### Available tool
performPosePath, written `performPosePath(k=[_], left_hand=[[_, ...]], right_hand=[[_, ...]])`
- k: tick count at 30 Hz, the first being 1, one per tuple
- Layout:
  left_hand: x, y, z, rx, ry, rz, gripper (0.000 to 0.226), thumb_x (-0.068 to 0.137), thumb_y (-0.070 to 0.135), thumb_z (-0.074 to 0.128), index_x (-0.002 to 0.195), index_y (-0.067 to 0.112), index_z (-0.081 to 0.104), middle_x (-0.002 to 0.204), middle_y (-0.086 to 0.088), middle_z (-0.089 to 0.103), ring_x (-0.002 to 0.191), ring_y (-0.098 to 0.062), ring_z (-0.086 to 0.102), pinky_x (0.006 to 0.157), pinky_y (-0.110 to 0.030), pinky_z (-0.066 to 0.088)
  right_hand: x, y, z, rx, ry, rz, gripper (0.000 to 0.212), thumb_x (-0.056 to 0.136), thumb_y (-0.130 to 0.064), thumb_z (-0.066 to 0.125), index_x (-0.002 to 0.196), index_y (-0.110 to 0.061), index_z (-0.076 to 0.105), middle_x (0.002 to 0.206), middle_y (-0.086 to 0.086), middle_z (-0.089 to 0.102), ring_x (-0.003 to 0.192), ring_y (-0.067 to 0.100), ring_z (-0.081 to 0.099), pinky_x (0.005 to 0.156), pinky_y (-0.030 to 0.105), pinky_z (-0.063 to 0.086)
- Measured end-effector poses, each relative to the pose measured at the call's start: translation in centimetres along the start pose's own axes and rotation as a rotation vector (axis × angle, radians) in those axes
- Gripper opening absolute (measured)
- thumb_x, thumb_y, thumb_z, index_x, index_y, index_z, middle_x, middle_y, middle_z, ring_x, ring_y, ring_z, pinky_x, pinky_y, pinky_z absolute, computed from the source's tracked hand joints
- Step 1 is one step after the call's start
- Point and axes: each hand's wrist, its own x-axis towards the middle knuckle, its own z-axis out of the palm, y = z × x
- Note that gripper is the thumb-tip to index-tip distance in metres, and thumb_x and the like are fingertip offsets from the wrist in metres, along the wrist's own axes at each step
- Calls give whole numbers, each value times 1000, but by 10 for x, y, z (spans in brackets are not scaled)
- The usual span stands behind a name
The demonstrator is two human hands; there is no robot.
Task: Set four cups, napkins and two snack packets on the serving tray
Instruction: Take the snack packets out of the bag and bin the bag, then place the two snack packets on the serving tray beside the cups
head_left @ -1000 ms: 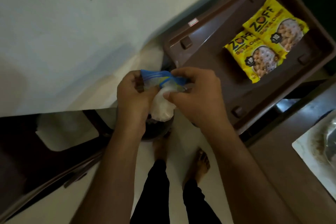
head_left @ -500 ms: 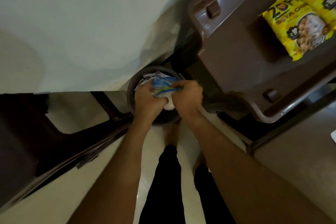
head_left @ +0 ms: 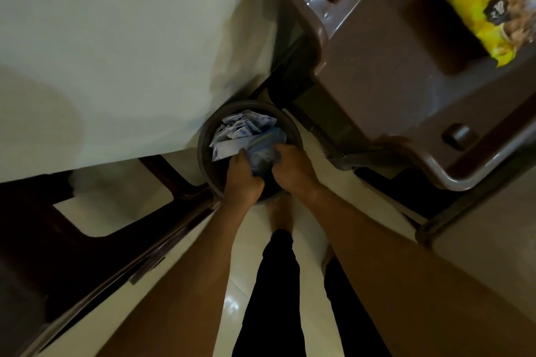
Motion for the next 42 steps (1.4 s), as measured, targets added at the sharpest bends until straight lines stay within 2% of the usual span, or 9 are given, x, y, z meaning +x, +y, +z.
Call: performPosePath(k=[2, 8, 12, 19, 23, 31, 35, 40, 42], left_hand=[[-2, 5, 0, 45, 22, 54, 66, 89, -2, 60, 152, -6, 39, 148, -30, 49, 138, -48, 48, 112, -57, 45], [-25, 42, -31, 224, 216, 324, 60, 97, 7, 59, 153, 0, 40, 153, -21, 48, 144, -37, 45, 120, -46, 39], [-56, 69, -56, 348, 335, 455, 57, 101, 25, 56, 151, 1, 44, 150, -20, 52, 140, -35, 51, 118, -49, 42], [-118, 132, -93, 280, 502, 566, 65, 95, 33, 48, 149, -3, 44, 151, -26, 51, 141, -42, 50, 115, -51, 43], [-129, 174, -92, 240, 505, 582, 66, 98, 28, 60, 157, 8, 36, 162, -14, 40, 150, -28, 38, 120, -39, 36], [-123, 254, -63, 255, 472, 798, 58, 98, 18, 52, 152, 2, 42, 156, -17, 44, 147, -30, 42, 116, -45, 46], [-114, 292, -41, 255, 388, 830, 52, 102, 16, 55, 151, 5, 43, 153, -13, 46, 143, -25, 43, 109, -24, 37], [-101, 328, -18, -126, 208, 512, 51, 101, 26, 62, 147, 10, 46, 129, -1, 63, 116, -17, 61, 82, -11, 41], [-93, 337, -10, -369, 98, 339, 57, 97, 31, 67, 145, 11, 43, 120, 0, 64, 103, -18, 65, 78, -17, 54]], right_hand=[[-10, -1, -2, -25, 31, -57, 38, 99, -1, 49, 135, -2, 59, 138, 22, 60, 126, 37, 57, 90, 25, 42], [-37, -22, -31, -247, 91, -320, 51, 104, -15, 49, 154, -7, 42, 159, 21, 37, 148, 36, 32, 121, 37, 27], [-57, -39, -49, -350, 278, -486, 55, 91, -18, 68, 143, -6, 57, 148, 27, 49, 138, 44, 46, 112, 50, 46], [-116, -70, -107, -438, 544, -683, 64, 85, -15, 77, 144, -7, 53, 148, 25, 50, 143, 41, 41, 116, 47, 45], [-131, -64, -147, -426, 693, -642, 60, 88, -19, 77, 143, -7, 55, 149, 24, 50, 144, 40, 38, 115, 46, 44], [-136, -24, -216, -329, 866, -459, 51, 97, -27, 59, 143, -5, 54, 147, 25, 49, 142, 41, 39, 112, 49, 42], [-128, 6, -243, -279, 921, -277, 54, 93, -18, 57, 145, -6, 52, 147, 25, 48, 139, 43, 39, 113, 52, 41], [-112, 31, -260, -189, 899, -121, 54, 91, -10, 65, 143, -6, 52, 146, 21, 49, 133, 40, 44, 110, 46, 41], [-108, 32, -256, -201, 837, -135, 57, 93, -13, 65, 147, -7, 48, 145, 19, 51, 133, 38, 44, 110, 44, 40]])
